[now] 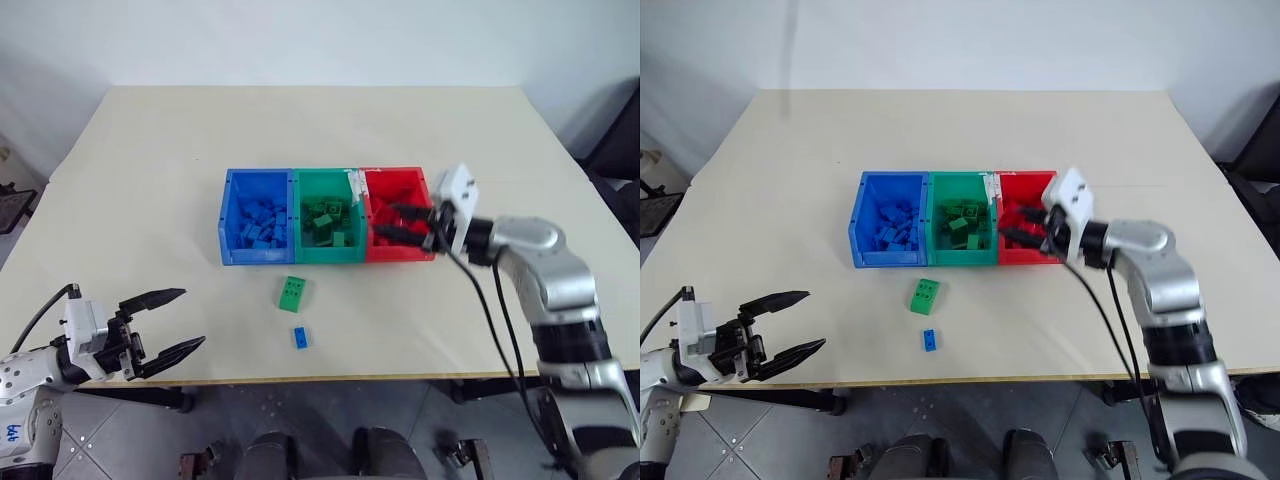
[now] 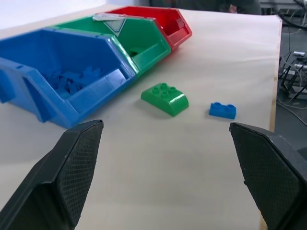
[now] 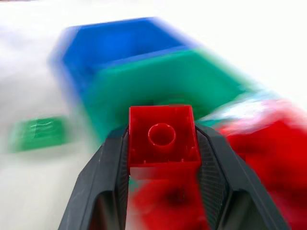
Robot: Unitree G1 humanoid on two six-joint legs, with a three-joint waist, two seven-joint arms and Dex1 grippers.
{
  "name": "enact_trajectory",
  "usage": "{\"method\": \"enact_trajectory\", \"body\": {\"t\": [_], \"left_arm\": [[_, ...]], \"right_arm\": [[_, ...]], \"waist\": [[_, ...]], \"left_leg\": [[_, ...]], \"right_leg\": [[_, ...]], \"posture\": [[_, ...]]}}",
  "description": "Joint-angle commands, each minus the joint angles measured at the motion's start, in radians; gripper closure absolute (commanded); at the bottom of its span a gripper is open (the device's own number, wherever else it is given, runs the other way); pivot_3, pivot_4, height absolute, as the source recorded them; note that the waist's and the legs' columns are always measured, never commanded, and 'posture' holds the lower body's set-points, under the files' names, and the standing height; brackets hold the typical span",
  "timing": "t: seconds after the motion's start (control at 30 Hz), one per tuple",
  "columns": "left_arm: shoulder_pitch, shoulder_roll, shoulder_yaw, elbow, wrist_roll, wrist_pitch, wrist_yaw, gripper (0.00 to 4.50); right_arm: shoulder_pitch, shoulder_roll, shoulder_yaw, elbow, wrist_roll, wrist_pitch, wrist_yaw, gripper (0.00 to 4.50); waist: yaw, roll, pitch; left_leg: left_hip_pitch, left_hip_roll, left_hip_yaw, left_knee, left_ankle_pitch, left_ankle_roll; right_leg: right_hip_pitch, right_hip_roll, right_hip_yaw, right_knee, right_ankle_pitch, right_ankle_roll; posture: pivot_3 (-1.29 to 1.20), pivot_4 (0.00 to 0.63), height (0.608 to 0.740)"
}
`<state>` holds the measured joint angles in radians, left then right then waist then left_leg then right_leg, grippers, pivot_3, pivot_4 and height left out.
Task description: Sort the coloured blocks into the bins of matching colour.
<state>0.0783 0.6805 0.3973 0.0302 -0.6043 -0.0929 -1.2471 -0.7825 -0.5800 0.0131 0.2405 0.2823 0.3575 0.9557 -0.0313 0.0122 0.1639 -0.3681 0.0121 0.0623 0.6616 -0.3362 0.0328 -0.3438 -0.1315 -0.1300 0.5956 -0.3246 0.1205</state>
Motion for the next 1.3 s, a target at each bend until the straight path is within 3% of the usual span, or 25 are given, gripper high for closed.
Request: {"method": "enact_trajectory", "body": {"t": [0.03, 0.07, 0.3, 0.47, 0.67, 0.9, 1.13, 1.3], "left_arm": [[-0.017, -0.002, -0.001, 0.017, 0.000, -0.010, -0.009, 0.00], [-0.023, -0.002, -0.003, 0.022, 0.001, -0.013, -0.009, 0.00], [-0.026, -0.003, 0.001, 0.021, -0.002, -0.017, -0.007, 0.00], [-0.015, -0.002, 0.010, 0.022, -0.006, -0.020, -0.008, 0.00], [-0.020, 0.002, 0.012, 0.037, -0.004, -0.022, -0.016, 0.00], [-0.033, 0.007, 0.011, 0.061, -0.002, -0.027, -0.030, 0.00], [-0.031, 0.006, 0.002, 0.052, 0.001, -0.019, -0.034, 0.00], [0.028, -0.018, -0.023, -0.102, 0.001, 0.018, 0.033, 0.00]], "right_arm": [[-0.072, 0.014, 0.014, 0.180, -0.065, -0.119, -0.010, 3.02], [-0.098, 0.018, 0.021, 0.232, -0.083, -0.142, -0.012, 2.31], [-0.134, 0.013, 0.026, 0.308, -0.107, -0.206, 0.029, 0.10], [-0.072, -0.046, -0.001, 0.189, -0.057, -0.178, 0.121, 0.04], [0.152, -0.199, -0.062, -0.028, 0.079, -0.140, 0.354, 0.04], [0.375, -0.306, -0.153, -0.083, 0.141, -0.218, 0.487, 0.04], [0.479, -0.333, -0.218, -0.096, 0.195, -0.234, 0.524, 0.04], [0.465, -0.322, -0.195, -0.089, 0.217, -0.259, 0.571, 0.04]], "waist": [[0.000, 0.000, 0.000], [-0.001, 0.000, 0.000], [0.000, 0.000, 0.000], [0.003, 0.000, 0.000], [0.010, 0.000, 0.000], [0.006, 0.000, 0.000], [0.007, 0.000, 0.000], [0.006, 0.000, 0.000]], "left_leg": [[0.000, 0.000, 0.000, 0.000, 0.000, 0.000], [0.000, 0.000, 0.000, 0.000, 0.000, 0.000], [-0.001, 0.000, 0.001, 0.001, 0.000, 0.001], [-0.001, 0.000, 0.001, 0.001, 0.000, 0.001], [-0.001, -0.001, -0.001, 0.001, 0.000, 0.001], [0.000, 0.000, 0.001, 0.001, 0.000, 0.001], [0.000, 0.000, 0.001, 0.001, 0.000, 0.001], [0.000, 0.000, 0.001, 0.001, 0.000, 0.001]], "right_leg": [[0.000, 0.000, 0.000, 0.001, 0.000, 0.000], [-0.001, 0.000, 0.000, 0.002, 0.000, 0.000], [-0.001, 0.000, -0.002, 0.002, 0.000, 0.000], [0.000, 0.000, -0.001, 0.002, 0.000, 0.000], [0.002, 0.000, -0.002, -0.001, 0.000, 0.000], [0.003, 0.000, -0.002, -0.003, 0.000, 0.000], [0.003, 0.000, -0.001, -0.004, 0.000, 0.000], [0.003, 0.000, -0.001, -0.004, 0.000, 0.000]], "posture": [[0.00, 0.150, 0.740], [0.00, 0.150, 0.740], [0.00, 0.150, 0.740], [0.00, 0.150, 0.740], [0.00, 0.150, 0.740], [0.00, 0.150, 0.740], [0.00, 0.150, 0.740], [0.00, 0.150, 0.740]]}}
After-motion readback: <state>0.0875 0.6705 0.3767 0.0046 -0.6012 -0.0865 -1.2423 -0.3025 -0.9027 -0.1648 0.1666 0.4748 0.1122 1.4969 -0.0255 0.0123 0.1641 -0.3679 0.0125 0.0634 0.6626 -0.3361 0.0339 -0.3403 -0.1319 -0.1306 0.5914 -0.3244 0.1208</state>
